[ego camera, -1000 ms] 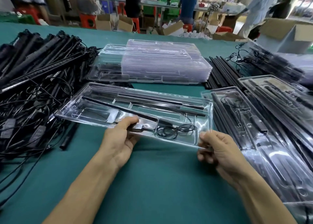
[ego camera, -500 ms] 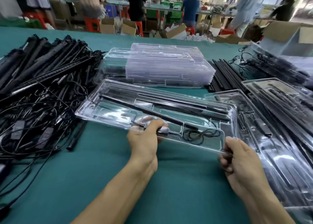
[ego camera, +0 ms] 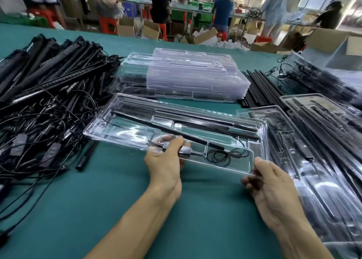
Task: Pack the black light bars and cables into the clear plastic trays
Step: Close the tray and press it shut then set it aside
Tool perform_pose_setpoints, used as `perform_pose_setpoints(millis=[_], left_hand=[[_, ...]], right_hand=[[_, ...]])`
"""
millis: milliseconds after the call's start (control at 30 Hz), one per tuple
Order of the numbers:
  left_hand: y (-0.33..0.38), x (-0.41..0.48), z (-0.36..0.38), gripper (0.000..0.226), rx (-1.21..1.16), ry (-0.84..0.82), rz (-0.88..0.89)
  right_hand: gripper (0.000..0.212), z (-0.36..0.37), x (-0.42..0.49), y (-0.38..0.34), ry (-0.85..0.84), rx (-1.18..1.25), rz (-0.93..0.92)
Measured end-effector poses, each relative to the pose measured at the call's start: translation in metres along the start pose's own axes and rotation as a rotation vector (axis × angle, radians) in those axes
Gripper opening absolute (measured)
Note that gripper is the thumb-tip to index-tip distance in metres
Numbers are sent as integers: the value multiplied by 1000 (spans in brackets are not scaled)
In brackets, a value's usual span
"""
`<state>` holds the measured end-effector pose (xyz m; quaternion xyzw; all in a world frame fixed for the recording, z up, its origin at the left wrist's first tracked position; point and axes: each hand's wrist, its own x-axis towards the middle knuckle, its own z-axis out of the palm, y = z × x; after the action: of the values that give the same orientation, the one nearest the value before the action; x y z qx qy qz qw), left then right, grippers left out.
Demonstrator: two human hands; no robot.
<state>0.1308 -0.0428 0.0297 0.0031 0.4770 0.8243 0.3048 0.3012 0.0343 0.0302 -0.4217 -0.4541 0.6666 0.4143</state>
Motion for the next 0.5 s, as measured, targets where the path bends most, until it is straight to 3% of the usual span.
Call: perform_pose_setpoints(millis=[267, 500], left_hand=[[-8, 0, 1, 20, 36, 47, -118], [-1, -2, -2, 16, 52, -18, 19]], right_hand=[[13, 5, -2, -1, 75, 191, 42], [17, 12, 0, 4, 110, 244, 50]])
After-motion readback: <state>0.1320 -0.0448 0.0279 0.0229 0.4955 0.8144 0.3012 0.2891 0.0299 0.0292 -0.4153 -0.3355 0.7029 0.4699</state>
